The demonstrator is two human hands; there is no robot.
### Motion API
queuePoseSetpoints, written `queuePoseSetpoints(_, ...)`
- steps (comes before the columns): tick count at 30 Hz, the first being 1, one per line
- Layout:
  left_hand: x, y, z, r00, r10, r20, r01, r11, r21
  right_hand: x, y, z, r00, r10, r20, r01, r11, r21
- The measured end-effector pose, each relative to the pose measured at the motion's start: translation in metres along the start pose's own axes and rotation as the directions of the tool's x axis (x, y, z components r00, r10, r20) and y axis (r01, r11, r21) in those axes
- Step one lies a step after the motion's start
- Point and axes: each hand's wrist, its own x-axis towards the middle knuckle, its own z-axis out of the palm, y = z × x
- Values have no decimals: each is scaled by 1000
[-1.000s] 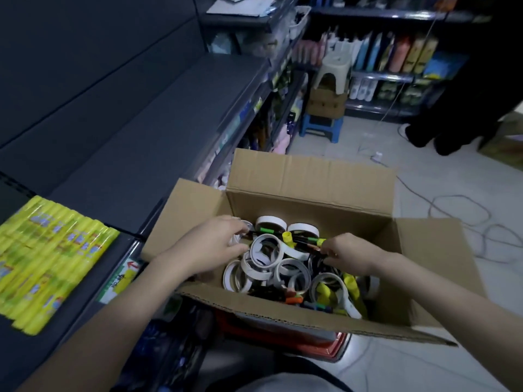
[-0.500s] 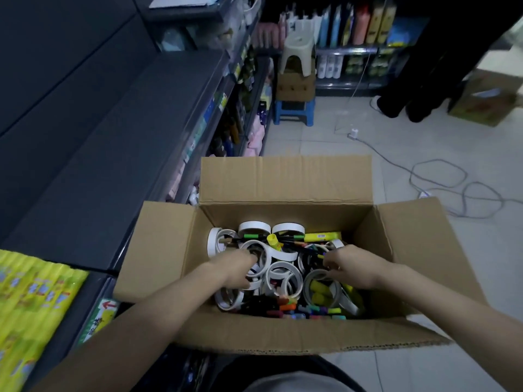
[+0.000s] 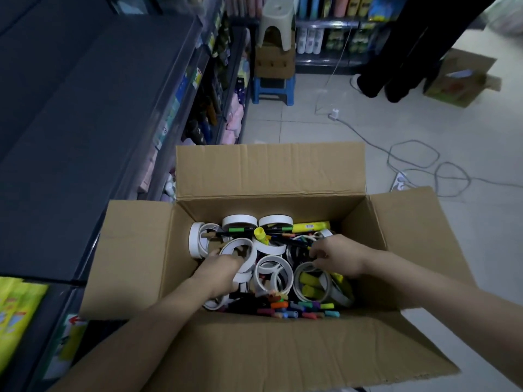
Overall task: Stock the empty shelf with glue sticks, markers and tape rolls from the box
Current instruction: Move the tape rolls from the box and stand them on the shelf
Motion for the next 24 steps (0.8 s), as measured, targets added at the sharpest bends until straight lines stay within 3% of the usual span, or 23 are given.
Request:
queuePoseSetpoints(4,-16,-7,-18,991,-94,-94,67,965,-255,23,-11,5,998,-55,-20,55,998,14)
queuePoseSetpoints(7,-27,-11,-28,941,-236,-242,94,870,-484,40,-18,10,996,-79,-42,78,997,-3)
queuePoseSetpoints(10,-32,-15,-34,878,-411,-246,127,694,-709,53,-24,19,992,-105,-70,94,986,-135)
queuePoseSetpoints(13,-39,-14,-38,886,-429,-179,43,459,-887,64,-33,33,990,-137,-18,132,977,-170)
queuePoseSetpoints(15,-42,-15,-37,900,-410,-150,25,392,-920,71,-37,42,989,-149,-8,142,956,-258)
queuePoseSetpoints(18,-46,-17,-35,904,-413,-111,56,371,-927,76,-35,53,988,-148,-42,123,924,-362)
queuePoseSetpoints(24,-51,-19,-33,902,-423,-82,69,330,-942,78,-33,63,968,-203,-149,131,911,-392)
